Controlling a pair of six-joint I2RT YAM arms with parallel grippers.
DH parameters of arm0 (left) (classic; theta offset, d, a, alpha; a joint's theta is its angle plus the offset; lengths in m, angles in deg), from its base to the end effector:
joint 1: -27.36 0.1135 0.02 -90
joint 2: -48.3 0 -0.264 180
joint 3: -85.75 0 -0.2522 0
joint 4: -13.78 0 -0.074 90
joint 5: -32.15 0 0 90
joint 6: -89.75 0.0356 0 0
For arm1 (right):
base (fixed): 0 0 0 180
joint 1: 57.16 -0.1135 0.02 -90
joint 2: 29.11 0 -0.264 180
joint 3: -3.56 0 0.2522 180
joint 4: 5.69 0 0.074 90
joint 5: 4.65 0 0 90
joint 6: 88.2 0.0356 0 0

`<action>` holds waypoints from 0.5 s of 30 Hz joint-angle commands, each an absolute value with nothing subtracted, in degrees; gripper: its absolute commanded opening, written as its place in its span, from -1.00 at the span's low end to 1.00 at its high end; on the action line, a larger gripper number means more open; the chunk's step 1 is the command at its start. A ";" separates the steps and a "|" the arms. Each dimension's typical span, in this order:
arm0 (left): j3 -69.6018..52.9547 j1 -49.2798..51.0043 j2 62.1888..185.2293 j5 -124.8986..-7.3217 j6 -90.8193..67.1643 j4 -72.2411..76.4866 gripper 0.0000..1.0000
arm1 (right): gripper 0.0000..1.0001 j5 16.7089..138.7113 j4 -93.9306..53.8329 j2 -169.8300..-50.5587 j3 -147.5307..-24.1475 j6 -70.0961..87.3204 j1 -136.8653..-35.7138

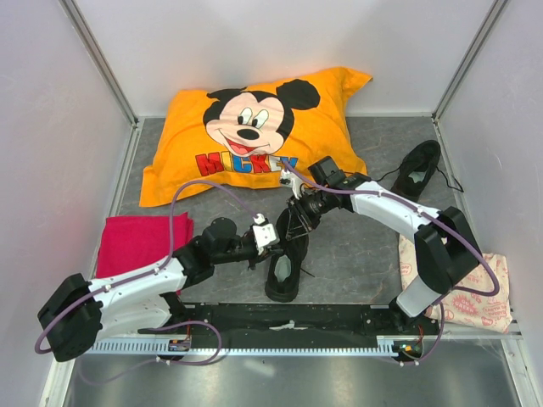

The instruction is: Tie the shoes

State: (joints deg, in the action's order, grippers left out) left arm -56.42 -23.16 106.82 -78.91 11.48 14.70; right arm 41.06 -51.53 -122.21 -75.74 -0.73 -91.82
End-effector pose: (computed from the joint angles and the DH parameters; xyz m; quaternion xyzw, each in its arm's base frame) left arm 0.1294 -0.1771 0.2133 0.5057 0.6341 -0.3288 0.4838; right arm 0.2569 0.2078 0.2311 -0.3786 0.8158 0.4167 0.1324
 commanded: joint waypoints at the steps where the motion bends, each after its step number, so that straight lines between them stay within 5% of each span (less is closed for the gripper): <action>1: -53.51 -23.00 107.10 -78.50 13.64 14.08 -0.97 | -0.66 36.57 -52.41 -123.07 -78.58 -0.40 -91.79; 3: -53.25 -23.00 107.28 -78.33 13.46 13.73 -0.97 | -0.98 36.31 -52.50 -122.81 -79.02 -0.84 -91.79; 15: -49.82 -22.65 109.38 -75.87 12.32 7.67 -0.97 | -1.00 38.15 -49.43 -119.38 -77.36 0.92 -91.70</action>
